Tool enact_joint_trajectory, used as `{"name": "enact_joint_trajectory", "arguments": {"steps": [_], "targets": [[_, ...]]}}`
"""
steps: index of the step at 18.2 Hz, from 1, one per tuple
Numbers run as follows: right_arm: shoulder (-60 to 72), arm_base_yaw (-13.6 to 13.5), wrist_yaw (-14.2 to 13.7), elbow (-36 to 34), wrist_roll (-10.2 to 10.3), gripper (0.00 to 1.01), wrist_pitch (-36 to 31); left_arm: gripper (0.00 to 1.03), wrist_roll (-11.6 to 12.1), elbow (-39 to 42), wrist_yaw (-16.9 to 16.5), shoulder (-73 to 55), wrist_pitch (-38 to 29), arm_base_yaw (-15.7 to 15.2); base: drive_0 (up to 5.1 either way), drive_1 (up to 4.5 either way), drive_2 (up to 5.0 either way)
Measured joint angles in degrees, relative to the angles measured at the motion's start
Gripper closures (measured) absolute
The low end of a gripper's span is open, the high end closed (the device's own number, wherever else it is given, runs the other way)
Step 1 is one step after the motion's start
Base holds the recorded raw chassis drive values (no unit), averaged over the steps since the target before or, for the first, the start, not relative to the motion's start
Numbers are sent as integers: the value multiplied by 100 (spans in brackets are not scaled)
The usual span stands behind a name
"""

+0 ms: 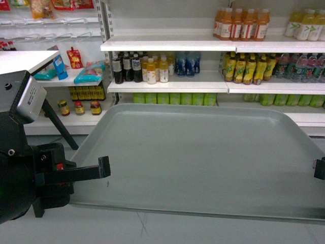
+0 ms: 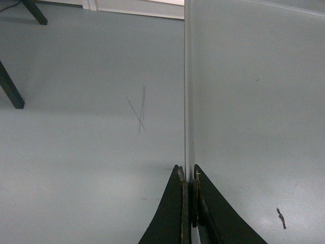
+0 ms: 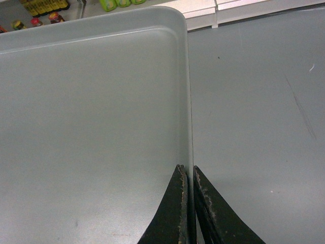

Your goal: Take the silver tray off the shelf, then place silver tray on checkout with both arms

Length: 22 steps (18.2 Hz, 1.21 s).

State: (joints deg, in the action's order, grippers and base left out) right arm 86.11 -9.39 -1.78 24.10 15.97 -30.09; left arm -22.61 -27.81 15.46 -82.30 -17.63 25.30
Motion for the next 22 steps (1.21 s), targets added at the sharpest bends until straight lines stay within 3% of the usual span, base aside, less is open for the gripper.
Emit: {"name": "enact_joint_trajectory", "arguments": {"steps": [5, 8, 22], "targets": [[0, 0, -2, 0, 9, 98, -9, 100, -4, 0, 0, -2, -11, -2, -1, -415, 413], [-11, -4, -7, -9, 9, 98, -2, 100, -11, 9, 9, 4, -4, 0, 0, 0, 0], [-2, -2, -4, -9, 11, 98, -13, 100, -13, 9, 4, 2, 0, -2, -498, 241, 241]]}}
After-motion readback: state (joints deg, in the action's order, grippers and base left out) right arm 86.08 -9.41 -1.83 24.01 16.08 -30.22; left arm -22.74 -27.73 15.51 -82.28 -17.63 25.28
